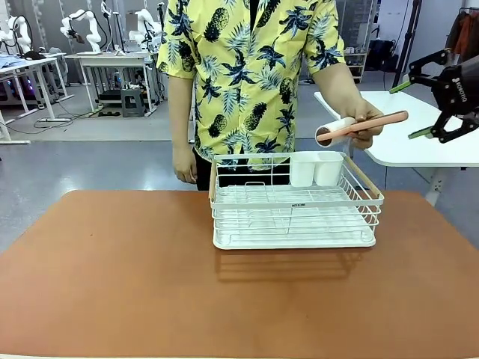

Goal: Clean the table.
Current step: Pick up the Lint Roller when the human hands it over.

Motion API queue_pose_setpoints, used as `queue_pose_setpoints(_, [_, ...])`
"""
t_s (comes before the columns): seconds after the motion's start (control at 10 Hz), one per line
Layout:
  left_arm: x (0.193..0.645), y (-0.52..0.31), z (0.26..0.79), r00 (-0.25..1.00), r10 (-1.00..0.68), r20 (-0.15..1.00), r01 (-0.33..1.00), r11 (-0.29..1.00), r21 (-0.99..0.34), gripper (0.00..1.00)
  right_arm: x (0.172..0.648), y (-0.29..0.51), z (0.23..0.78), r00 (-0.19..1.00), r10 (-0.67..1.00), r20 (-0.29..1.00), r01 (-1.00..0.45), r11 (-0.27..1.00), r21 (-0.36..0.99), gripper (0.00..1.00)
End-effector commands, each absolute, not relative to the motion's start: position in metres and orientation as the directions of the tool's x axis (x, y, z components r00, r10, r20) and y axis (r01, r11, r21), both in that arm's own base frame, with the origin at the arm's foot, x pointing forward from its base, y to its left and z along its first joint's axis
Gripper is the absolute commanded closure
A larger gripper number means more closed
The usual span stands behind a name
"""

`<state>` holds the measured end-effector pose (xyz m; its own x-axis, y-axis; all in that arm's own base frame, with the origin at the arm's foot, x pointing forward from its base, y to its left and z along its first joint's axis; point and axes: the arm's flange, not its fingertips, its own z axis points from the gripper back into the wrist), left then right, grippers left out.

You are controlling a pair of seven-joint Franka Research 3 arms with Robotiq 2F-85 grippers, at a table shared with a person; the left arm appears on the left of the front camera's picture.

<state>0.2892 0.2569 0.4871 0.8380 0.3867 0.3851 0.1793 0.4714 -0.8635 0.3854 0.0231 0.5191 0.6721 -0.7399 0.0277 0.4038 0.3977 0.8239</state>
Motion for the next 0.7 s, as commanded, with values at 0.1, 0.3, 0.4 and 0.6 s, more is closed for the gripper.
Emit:
queue_pose_setpoints(0.1, [0.287,0.257,0.488,0.832,0.387,0.399,0.201,0.459,-0.865,0.0,0.389,0.04,0.498,0.661,-0.75,-0.011,0.398,0.339,0.852,0.0])
queue_pose_setpoints(0.3, [0.287,0.257,0.488,0.832,0.387,0.399,0.201,0.459,-0.865,0.0,0.396,0.039,0.49,0.65,-0.759,-0.026,0.398,0.311,0.863,0.0])
queue_pose_setpoints(0.4, [0.287,0.257,0.488,0.832,0.387,0.399,0.201,0.459,-0.865,0.0,0.397,0.038,0.487,0.659,-0.751,-0.026,0.385,0.307,0.87,0.0])
queue_pose_setpoints(0.6, [0.287,0.257,0.488,0.832,0.387,0.399,0.201,0.459,-0.865,0.0,0.399,0.036,0.483,0.665,-0.747,-0.008,0.365,0.315,0.876,0.19])
